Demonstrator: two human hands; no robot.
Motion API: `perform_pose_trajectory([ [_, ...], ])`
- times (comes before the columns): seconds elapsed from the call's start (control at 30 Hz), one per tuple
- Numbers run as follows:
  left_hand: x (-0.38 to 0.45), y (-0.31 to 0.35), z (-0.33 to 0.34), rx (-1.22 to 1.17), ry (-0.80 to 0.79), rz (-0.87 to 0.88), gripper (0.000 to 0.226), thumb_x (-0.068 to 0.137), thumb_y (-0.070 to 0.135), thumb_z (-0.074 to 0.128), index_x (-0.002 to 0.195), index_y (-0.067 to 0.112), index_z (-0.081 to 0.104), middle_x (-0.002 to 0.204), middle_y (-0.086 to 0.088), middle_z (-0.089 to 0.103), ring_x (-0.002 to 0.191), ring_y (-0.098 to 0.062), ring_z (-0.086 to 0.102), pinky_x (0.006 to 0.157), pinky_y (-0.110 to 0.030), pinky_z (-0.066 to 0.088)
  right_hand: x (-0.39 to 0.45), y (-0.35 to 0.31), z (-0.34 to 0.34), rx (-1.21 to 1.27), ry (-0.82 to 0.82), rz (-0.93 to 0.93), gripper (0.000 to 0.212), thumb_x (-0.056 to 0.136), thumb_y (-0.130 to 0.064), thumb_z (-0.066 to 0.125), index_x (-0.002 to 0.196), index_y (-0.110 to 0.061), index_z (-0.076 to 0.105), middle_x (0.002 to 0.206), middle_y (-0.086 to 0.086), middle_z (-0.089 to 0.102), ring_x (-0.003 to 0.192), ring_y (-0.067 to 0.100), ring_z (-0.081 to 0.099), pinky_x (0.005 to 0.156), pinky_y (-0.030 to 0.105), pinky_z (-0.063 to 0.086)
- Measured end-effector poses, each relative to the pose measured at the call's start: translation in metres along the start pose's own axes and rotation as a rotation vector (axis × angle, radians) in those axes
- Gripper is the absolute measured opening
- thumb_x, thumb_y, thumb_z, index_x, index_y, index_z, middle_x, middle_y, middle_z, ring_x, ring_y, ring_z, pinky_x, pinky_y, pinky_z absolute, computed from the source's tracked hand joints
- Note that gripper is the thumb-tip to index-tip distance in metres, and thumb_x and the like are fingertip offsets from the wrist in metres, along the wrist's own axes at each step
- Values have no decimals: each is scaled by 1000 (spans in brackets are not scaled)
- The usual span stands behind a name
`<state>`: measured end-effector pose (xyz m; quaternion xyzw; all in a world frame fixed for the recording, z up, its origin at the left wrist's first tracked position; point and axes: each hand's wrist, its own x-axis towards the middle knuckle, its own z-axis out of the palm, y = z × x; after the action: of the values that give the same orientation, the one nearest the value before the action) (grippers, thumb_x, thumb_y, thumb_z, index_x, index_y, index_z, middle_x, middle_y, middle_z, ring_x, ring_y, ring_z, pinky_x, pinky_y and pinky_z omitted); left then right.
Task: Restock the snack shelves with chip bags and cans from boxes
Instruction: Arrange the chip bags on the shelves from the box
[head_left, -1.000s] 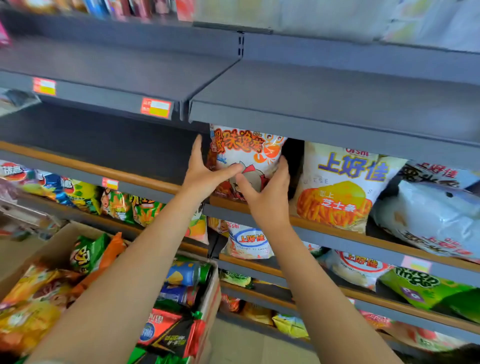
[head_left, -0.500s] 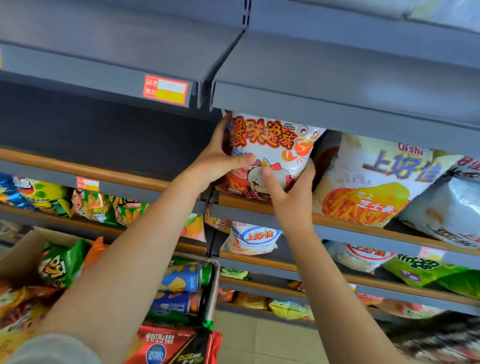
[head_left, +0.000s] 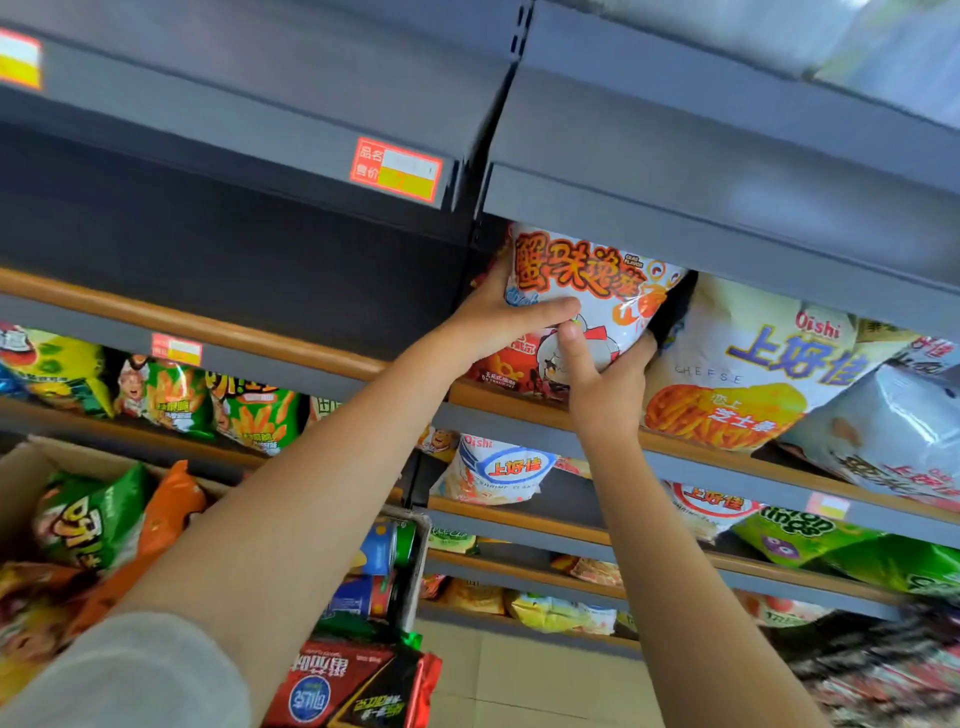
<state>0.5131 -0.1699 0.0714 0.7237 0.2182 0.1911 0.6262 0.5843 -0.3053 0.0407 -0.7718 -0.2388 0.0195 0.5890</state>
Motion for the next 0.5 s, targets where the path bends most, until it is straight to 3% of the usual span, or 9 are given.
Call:
perform_pose_trajectory([
  [0.07, -5, 0, 6, -11, 60, 36, 60, 85, 39, 76, 131, 46, 39, 118, 23, 60, 107, 5, 57, 96, -19, 45, 1, 1, 0, 9, 2, 19, 87, 80, -58, 69, 142, -9, 32, 125, -2, 59, 107, 2, 61, 87, 12, 47],
  [0.13, -13, -1, 15, -32, 102, 61, 55, 89, 37, 72, 130, 48, 36, 111, 30, 57, 95, 20, 55, 81, -4, 43, -2, 0, -3, 17, -6, 20, 86, 80, -57, 70, 142, -10, 32, 128, -3, 59, 116, 10, 58, 89, 16, 47],
  [0.2, -20, -5, 23, -55, 139, 80, 52, 94, 33, 67, 134, 44, 35, 108, 32, 55, 83, 29, 53, 69, 4, 40, -8, 1, -8, -10, -33, 20, 84, 82, -57, 69, 143, -14, 32, 131, -4, 58, 119, 11, 56, 91, 21, 45],
  [0.3, -25, -6, 32, -56, 168, 77, 56, 97, 30, 62, 145, 31, 33, 106, 30, 53, 74, 30, 54, 63, 5, 39, -25, -1, -25, -156, -17, -72, 69, 91, -48, 66, 144, -14, 38, 136, 0, 55, 125, 16, 52, 100, 38, 49],
  [0.37, -25, -7, 35, -58, 191, 69, 60, 96, 35, 63, 148, 32, 33, 109, 29, 55, 79, 26, 57, 65, 2, 42, -39, -2, -46, -328, 141, -333, 50, 95, -27, 62, 138, -6, 48, 134, 11, 55, 124, 24, 52, 98, 43, 48],
  [0.43, -26, -7, 39, -57, 219, 49, 61, 94, 40, 64, 148, 35, 34, 114, 27, 57, 89, 21, 56, 70, -3, 42, -48, 3, -70, -513, 402, -586, 39, 92, -15, 60, 129, -3, 60, 135, 21, 54, 127, 37, 51, 102, 49, 42],
  [0.5, -27, -7, 43, -65, 260, 42, 55, 95, 38, 64, 143, 35, 38, 114, 26, 58, 89, 22, 56, 68, -1, 44, -42, 6, -88, -662, 538, -622, 44, 90, -16, 58, 134, -11, 61, 145, 25, 47, 136, 45, 41, 108, 56, 35],
])
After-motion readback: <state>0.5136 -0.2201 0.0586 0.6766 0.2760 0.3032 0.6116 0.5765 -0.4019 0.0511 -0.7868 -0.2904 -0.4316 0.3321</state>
